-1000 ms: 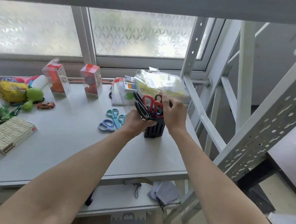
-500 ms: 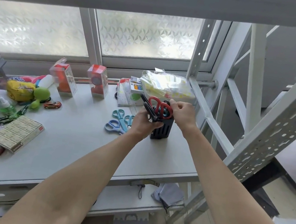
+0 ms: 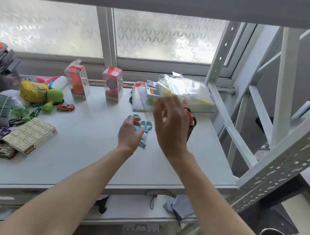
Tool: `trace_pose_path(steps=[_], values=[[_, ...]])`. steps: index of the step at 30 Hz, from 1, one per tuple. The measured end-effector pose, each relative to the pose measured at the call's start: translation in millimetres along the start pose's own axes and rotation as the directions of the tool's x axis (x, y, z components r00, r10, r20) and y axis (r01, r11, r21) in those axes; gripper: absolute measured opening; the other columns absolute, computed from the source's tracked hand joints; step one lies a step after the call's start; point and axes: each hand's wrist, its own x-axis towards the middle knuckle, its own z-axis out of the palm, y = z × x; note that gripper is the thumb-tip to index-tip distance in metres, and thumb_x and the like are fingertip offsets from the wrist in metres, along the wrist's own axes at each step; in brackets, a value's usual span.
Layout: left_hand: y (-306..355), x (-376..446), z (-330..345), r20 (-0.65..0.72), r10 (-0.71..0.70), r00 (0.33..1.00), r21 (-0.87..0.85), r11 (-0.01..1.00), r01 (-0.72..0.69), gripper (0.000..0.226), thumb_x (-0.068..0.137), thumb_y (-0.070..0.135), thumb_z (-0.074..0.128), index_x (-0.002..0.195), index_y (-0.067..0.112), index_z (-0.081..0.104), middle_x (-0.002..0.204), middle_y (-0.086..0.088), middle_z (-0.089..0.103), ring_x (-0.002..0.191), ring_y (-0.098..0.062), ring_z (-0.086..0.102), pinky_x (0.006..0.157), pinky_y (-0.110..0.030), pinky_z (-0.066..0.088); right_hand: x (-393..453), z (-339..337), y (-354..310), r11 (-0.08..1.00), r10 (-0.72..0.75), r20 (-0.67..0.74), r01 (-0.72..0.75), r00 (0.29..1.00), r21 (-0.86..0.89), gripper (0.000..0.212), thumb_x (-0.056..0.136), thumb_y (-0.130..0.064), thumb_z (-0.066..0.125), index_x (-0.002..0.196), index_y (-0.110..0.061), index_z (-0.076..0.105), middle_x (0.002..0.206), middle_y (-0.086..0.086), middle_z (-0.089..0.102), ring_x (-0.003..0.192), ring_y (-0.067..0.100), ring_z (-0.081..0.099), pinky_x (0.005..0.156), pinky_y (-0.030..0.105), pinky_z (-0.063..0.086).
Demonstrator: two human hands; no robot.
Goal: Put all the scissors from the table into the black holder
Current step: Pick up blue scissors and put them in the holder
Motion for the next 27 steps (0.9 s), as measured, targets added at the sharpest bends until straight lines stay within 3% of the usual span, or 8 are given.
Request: trace_pose_path(steps=[3, 6, 10, 13, 20, 22, 25, 27], values=[[-25, 6, -28, -0.105, -0.163, 0.981, 0.013, 0.986, 0.165, 0.034, 0.09, 0.003, 0.054, 0.124, 0.007, 0.06, 0.122, -0.013, 0.064, 0.113, -0.03, 0.063, 0.101, -0.038, 0.049, -20, 39, -1, 0.999, 0.05, 0.276, -0.044, 0.96, -0.027, 0.015, 0.096, -0.015, 0.054, 0.088, -0.008, 0.064, 0.084, 0.006, 0.063, 0.067, 0.018, 0.056, 0.062, 0.031, 0.049], [-50, 17, -48, -0.06, -0.242, 0.968, 0.037, 0.969, 0.244, 0.042, 0.092, 0.006, 0.05, 0.134, 0.005, 0.055, 0.133, -0.013, 0.062, 0.115, -0.034, 0.064, 0.102, -0.043, 0.05, -32, 77, 21, 0.959, 0.269, 0.549, -0.171, 0.791, -0.224, 0.021, 0.096, -0.011, 0.048, 0.106, -0.008, 0.067, 0.103, 0.011, 0.064, 0.091, 0.029, 0.061, 0.077, 0.036, 0.049], [-55, 26, -55, 0.101, -0.264, 0.959, 0.001, 0.964, 0.265, 0.051, 0.097, 0.003, 0.041, 0.147, 0.005, 0.042, 0.147, -0.014, 0.049, 0.091, -0.032, 0.066, 0.08, -0.038, 0.057, -39, 102, 38, 0.908, 0.351, 0.714, -0.033, 0.606, -0.418, 0.041, 0.092, -0.001, 0.046, 0.13, -0.011, 0.055, 0.123, 0.013, 0.056, 0.117, 0.031, 0.051, 0.09, 0.038, 0.046], [-52, 30, -54, 0.192, -0.28, 0.941, -0.011, 0.958, 0.287, 0.053, 0.099, 0.0, 0.036, 0.151, 0.006, 0.036, 0.153, -0.014, 0.042, 0.068, -0.024, 0.06, 0.054, -0.028, 0.045, -36, 114, 39, 0.882, 0.369, 0.714, 0.017, 0.595, -0.471, 0.039, 0.09, 0.001, 0.048, 0.127, -0.01, 0.055, 0.126, 0.014, 0.051, 0.119, 0.031, 0.05, 0.092, 0.038, 0.046], [-54, 37, -58, 0.253, -0.263, 0.931, 0.002, 0.963, 0.271, 0.052, 0.094, -0.006, 0.044, 0.146, 0.0, 0.043, 0.138, -0.019, 0.056, 0.075, -0.023, 0.06, 0.059, -0.024, 0.045, -56, 120, 42, 0.892, 0.396, 0.68, -0.081, 0.618, -0.446, 0.037, 0.09, -0.001, 0.05, 0.124, -0.013, 0.057, 0.122, 0.013, 0.049, 0.117, 0.03, 0.046, 0.093, 0.036, 0.043], [-54, 37, -61, 0.268, -0.285, 0.92, 0.006, 0.956, 0.294, 0.042, 0.089, -0.001, 0.054, 0.131, -0.001, 0.059, 0.122, -0.02, 0.063, 0.092, -0.032, 0.063, 0.073, -0.03, 0.049, -63, 117, 43, 0.903, 0.377, 0.674, -0.09, 0.635, -0.421, 0.035, 0.09, 0.0, 0.051, 0.121, -0.014, 0.058, 0.119, 0.012, 0.051, 0.115, 0.029, 0.045, 0.09, 0.036, 0.043], [-52, 31, -65, 0.301, -0.303, 0.904, -0.032, 0.944, 0.327, 0.014, 0.085, 0.002, 0.057, 0.08, 0.01, 0.066, 0.076, -0.01, 0.052, 0.066, -0.024, 0.047, 0.06, -0.028, 0.038, -72, 112, 42, 0.921, 0.331, 0.66, -0.077, 0.675, -0.383, 0.033, 0.089, -0.001, 0.053, 0.119, -0.013, 0.056, 0.115, 0.011, 0.056, 0.11, 0.029, 0.047, 0.085, 0.036, 0.044], [-48, 26, -66, 0.327, -0.302, 0.896, -0.095, 0.932, 0.349, 0.015, 0.093, 0.003, 0.056, 0.094, 0.008, 0.07, 0.072, -0.007, 0.054, 0.062, -0.016, 0.046, 0.057, -0.023, 0.041, -77, 106, 41, 0.933, 0.285, 0.639, -0.053, 0.714, -0.357, 0.033, 0.088, -0.008, 0.06, 0.119, -0.014, 0.052, 0.114, 0.009, 0.058, 0.107, 0.027, 0.05, 0.08, 0.036, 0.046]])
